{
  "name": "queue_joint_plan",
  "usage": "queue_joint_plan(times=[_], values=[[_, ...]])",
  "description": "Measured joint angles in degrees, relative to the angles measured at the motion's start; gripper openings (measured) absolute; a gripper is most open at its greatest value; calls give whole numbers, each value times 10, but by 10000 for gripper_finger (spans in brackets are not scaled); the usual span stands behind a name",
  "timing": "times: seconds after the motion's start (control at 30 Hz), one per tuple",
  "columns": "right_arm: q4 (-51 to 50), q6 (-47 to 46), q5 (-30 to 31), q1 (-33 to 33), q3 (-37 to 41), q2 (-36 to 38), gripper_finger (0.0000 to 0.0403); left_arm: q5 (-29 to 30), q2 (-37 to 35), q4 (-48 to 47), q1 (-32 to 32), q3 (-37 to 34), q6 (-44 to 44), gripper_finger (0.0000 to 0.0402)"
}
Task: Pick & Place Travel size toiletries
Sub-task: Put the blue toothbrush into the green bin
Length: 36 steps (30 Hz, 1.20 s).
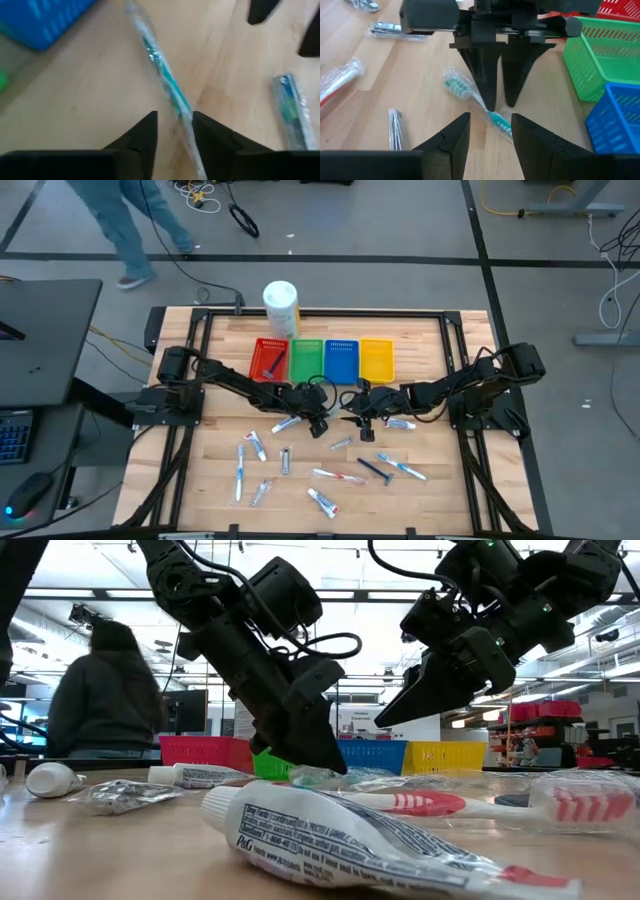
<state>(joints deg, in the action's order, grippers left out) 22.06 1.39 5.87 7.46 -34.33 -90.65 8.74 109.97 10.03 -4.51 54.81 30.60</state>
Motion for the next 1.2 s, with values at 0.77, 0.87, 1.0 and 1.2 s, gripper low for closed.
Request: queue_joint_plan(times=[0.77, 0.87, 1.0, 1.2], values=[[0, 0, -1, 0, 0, 0, 154, 27, -123, -125, 0, -1, 6, 3], [0, 0, -1, 0, 0, 0, 154, 50, -155, -150, 0, -1, -4, 2], [0, 0, 0, 0, 0, 0, 154, 89, -201, -179, 0, -1, -24, 2], [0, 0, 0, 0, 0, 0, 154, 120, -262, -197, 0, -1, -71, 1]])
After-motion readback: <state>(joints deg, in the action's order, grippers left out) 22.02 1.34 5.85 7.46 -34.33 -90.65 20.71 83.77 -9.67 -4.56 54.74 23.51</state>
